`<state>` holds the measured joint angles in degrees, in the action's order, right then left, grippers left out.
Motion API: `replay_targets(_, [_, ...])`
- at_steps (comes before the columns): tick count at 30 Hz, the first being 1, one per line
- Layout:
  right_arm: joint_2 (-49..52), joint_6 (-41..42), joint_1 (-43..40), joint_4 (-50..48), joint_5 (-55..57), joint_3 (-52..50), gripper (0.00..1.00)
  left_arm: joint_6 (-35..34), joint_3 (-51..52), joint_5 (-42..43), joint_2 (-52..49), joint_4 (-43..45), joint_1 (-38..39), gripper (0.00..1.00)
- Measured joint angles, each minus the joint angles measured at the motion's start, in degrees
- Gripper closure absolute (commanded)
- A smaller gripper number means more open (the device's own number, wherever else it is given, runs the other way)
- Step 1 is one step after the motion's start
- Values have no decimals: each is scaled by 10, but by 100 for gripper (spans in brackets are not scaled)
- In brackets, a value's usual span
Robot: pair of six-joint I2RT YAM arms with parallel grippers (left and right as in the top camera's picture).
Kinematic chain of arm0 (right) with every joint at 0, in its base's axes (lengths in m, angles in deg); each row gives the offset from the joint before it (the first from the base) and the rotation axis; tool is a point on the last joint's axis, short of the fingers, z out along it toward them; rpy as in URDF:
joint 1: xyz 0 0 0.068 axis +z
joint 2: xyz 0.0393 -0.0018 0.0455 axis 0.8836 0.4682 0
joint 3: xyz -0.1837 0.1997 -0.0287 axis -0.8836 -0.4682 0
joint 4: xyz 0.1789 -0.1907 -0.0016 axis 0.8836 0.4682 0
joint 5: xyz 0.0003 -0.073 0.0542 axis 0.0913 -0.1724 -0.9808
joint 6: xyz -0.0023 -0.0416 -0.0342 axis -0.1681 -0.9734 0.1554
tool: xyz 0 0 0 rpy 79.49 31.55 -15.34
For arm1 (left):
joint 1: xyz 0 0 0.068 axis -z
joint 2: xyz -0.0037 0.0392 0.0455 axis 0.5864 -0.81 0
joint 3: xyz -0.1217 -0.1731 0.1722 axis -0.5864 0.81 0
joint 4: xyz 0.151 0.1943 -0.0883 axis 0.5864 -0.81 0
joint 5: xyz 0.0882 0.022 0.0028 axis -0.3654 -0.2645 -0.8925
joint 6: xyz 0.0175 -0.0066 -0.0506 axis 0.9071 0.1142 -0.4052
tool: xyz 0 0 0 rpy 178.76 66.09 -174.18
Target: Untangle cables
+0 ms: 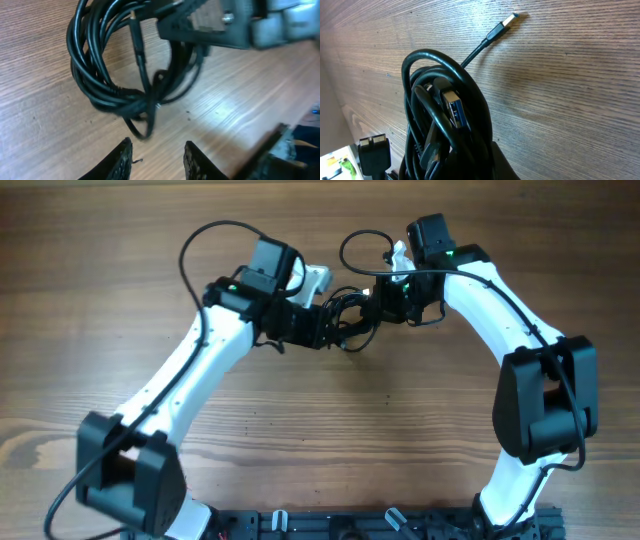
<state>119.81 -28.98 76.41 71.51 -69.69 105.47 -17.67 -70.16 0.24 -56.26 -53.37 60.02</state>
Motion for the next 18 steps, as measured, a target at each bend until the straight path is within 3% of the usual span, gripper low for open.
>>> replay_targets(5, [0, 0, 0, 1, 0, 0, 89, -17, 0, -43, -48, 42, 12, 68])
replay_targets(7, [0, 0, 0, 1, 0, 0, 89, -18, 0, -47, -54, 52, 12, 83])
replay_targets(8, [0, 0, 0, 1, 0, 0, 89, -18, 0, -47, -56, 56, 12, 96])
replay_targets(18, [0, 1, 0, -1, 1, 0, 90, -21, 0, -46, -71, 61, 9, 96])
